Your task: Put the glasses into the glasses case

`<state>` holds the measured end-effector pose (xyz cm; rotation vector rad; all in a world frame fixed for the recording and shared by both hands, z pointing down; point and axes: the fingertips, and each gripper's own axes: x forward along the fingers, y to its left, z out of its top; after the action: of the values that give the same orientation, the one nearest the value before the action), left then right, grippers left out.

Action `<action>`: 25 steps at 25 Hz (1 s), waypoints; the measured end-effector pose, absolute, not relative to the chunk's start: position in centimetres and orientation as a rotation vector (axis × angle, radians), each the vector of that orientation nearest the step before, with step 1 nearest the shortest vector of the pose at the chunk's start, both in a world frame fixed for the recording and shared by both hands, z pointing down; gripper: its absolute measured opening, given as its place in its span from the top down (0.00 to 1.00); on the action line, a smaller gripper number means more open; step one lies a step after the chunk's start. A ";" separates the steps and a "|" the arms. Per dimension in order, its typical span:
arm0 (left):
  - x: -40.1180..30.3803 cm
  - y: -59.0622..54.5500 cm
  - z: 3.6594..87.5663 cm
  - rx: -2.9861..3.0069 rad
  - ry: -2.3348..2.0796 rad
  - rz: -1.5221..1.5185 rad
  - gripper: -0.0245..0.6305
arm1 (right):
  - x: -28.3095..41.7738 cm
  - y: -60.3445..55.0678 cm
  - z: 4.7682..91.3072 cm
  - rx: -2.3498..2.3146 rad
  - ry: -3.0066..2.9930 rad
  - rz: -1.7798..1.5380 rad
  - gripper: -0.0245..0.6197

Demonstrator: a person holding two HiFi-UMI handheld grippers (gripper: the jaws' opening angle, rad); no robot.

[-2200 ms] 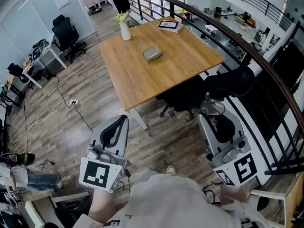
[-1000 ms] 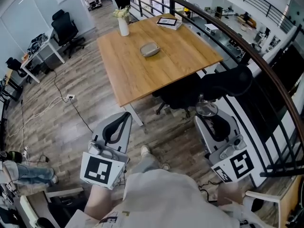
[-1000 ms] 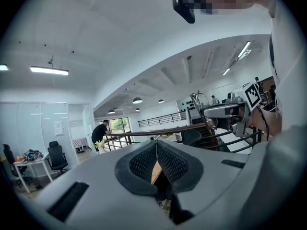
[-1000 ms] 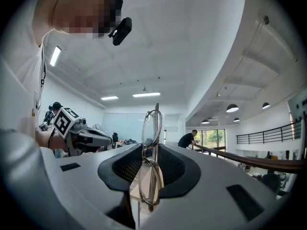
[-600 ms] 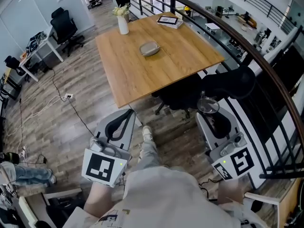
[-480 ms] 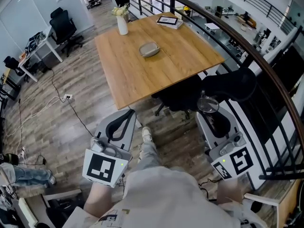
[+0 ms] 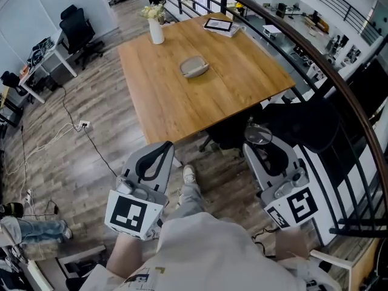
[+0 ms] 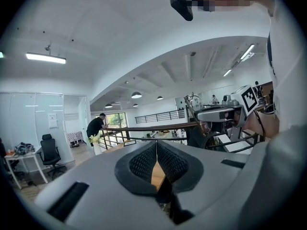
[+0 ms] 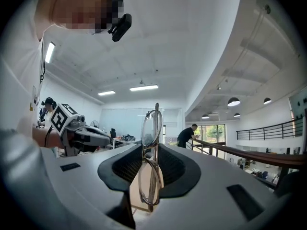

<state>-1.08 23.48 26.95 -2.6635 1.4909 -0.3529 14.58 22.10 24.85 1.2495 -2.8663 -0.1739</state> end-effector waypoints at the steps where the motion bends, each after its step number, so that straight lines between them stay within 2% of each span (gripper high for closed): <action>1: -1.4 22.1 27.0 -2.677 1.487 -0.343 0.93 | 14.2 20.7 25.1 1.251 -2.860 -0.165 0.77; 17: -8.9 -3.2 27.7 -2.793 1.461 -0.397 0.93 | 6.7 -4.3 26.3 1.257 -2.736 -0.062 0.77; 25: -12.4 -11.6 27.9 -2.856 1.464 -0.354 0.93 | 3.1 -13.4 26.6 1.240 -2.701 -0.044 0.77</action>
<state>-12.43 -11.65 27.88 -2.8561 1.4643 -0.3539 3.06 -13.37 26.62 1.2398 -2.7012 -0.0444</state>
